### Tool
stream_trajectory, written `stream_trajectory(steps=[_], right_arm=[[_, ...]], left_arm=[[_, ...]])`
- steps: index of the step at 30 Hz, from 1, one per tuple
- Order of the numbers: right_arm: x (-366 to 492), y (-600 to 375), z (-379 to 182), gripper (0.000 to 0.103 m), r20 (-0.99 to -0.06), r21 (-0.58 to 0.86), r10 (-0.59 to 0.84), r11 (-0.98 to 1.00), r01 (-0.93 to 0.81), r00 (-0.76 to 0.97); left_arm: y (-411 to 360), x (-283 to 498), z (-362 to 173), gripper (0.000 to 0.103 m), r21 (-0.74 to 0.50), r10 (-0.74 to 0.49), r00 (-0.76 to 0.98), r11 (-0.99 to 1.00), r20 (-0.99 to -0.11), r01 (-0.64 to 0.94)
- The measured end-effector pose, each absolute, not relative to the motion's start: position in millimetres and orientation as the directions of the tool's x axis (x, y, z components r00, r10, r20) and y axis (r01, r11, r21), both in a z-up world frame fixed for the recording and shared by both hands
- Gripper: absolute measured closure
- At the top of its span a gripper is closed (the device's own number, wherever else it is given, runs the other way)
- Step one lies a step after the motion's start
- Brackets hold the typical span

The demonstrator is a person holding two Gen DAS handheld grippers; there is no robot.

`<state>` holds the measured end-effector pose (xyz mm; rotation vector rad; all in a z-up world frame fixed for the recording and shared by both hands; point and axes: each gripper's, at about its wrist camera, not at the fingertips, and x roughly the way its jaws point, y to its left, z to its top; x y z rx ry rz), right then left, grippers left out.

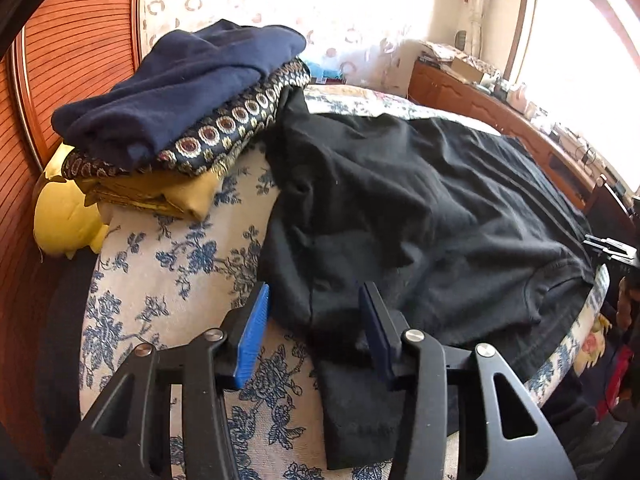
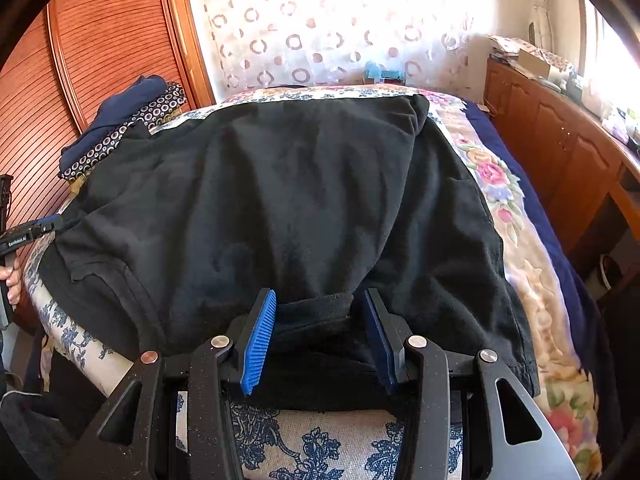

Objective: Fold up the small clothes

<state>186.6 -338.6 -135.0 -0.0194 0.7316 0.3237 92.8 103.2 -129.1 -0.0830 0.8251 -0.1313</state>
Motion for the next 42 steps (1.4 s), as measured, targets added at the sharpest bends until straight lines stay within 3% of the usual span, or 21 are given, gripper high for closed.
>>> stream_trajectory(steps=[7,13,18,22,26,28,35,42], right_arm=[[185.7,-337.6,-134.4,0.057,-0.659,0.084,0.279,0.95,-0.3,0.699],[183.9,-336.1,-133.8,0.061,-0.654,0.069,0.269,0.952,-0.298,0.707],[182.4,-340.5,-134.3,0.065,-0.647,0.097,0.295,0.946,-0.308,0.703],[183.1,-341.4,-134.7,0.072,-0.648,0.084,0.291,0.946,-0.313,0.704],[182.9,-337.5,-133.4,0.093,-0.649,0.06,0.286,0.943,-0.327,0.705],[178.9,-334.5,-129.4,0.095,-0.626,0.015,0.265,0.944,-0.329,0.733],[165.1,-344.0,-103.6,0.096,-0.522,-0.003,0.258,0.953,-0.304,0.813],[157.4,-356.9,-86.6,0.096,-0.472,0.018,0.264,0.957,-0.29,0.841]], left_arm=[[106.0,89.7,-130.2,0.056,-0.146,-0.156,0.671,0.987,-0.725,0.072],[99.0,83.1,-126.8,0.084,-0.118,-0.144,0.693,0.989,-0.706,0.085],[97.3,83.1,-123.8,0.093,-0.133,-0.165,0.696,0.986,-0.699,0.1],[95.2,82.6,-120.8,0.096,-0.132,-0.168,0.704,0.986,-0.689,0.106],[93.4,78.5,-112.0,0.097,-0.148,-0.187,0.728,0.982,-0.66,0.119],[92.8,73.3,-101.4,0.097,-0.194,-0.232,0.742,0.971,-0.629,0.139],[81.7,57.3,-65.9,0.097,-0.185,-0.253,0.792,0.966,-0.556,0.179],[82.4,48.3,-62.8,0.097,-0.194,-0.254,0.801,0.965,-0.542,0.175]])
